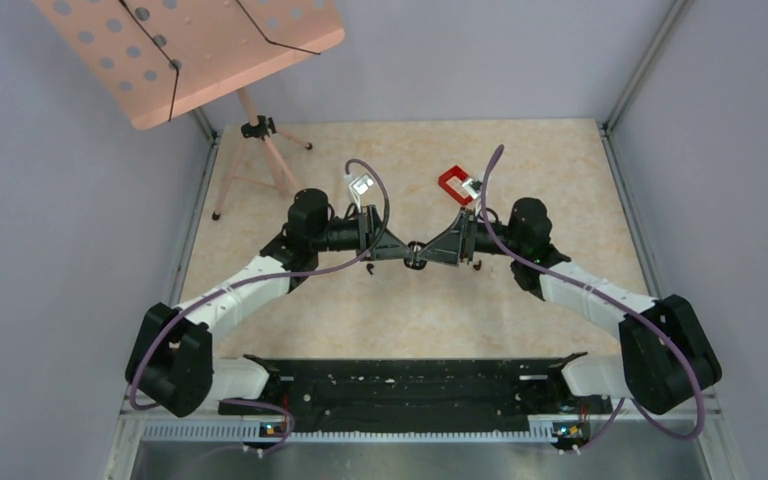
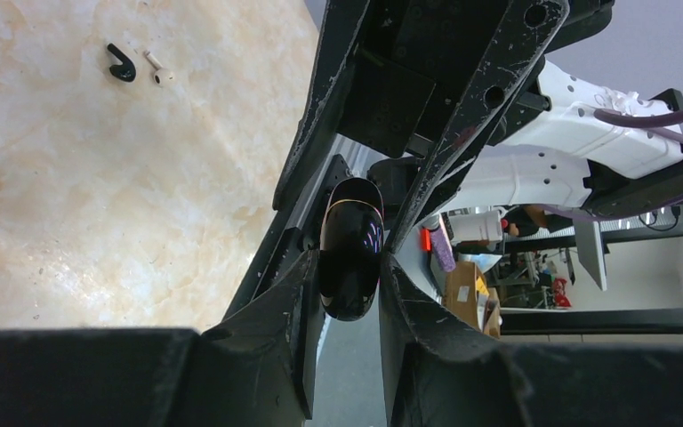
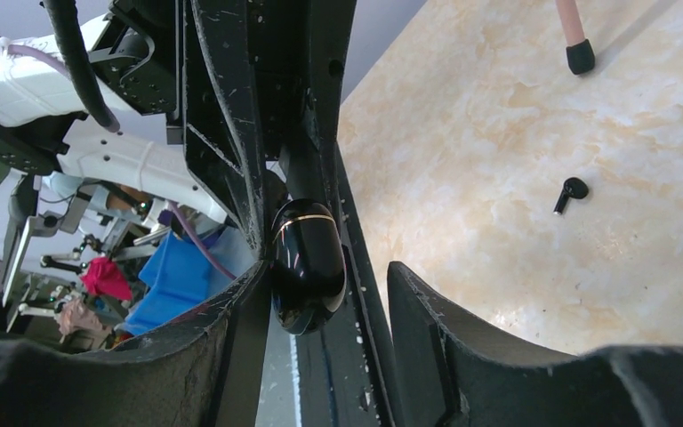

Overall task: Insert the wireless bluetooth earbuds into the charging case
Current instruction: Open the charging case.

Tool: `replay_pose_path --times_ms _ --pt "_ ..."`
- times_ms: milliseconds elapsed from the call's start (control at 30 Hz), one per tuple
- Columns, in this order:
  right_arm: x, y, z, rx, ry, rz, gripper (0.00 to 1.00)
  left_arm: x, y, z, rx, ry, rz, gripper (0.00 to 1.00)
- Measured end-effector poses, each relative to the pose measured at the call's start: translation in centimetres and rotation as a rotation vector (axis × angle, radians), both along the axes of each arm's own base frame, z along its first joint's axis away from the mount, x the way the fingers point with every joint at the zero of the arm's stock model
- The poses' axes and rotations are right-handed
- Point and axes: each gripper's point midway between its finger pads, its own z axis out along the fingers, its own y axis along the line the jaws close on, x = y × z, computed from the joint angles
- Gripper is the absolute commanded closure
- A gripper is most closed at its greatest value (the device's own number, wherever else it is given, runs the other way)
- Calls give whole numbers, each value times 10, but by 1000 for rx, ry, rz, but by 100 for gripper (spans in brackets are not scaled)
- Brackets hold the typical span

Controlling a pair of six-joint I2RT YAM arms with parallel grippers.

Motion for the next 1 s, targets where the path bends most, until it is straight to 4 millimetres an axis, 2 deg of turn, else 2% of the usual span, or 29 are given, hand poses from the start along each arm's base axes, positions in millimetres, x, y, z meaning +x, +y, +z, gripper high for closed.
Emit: replay_pose_path --times_ms 233,467,700,867,900,967,1000 --pt "3 -3 -2 -14 -3 -27 52 3 2 -1 -7 24 17 100" --pt "11 -11 -8 -37 17 -74 51 9 4 6 -33 2 30 100" --pt "12 -13 -13 -48 35 -85 40 10 4 8 -40 2 36 100" --pt "11 -19 -14 -87 35 -131 27 15 7 -10 28 35 81 100" --pt "11 -21 -14 -98 29 -145 21 17 9 -15 49 49 96 100" --pt "12 -27 -12 -129 20 -186 3 20 11 -25 88 70 125 100" --pt "14 -30 -12 -149 12 -216 2 22 12 -28 101 78 134 100"
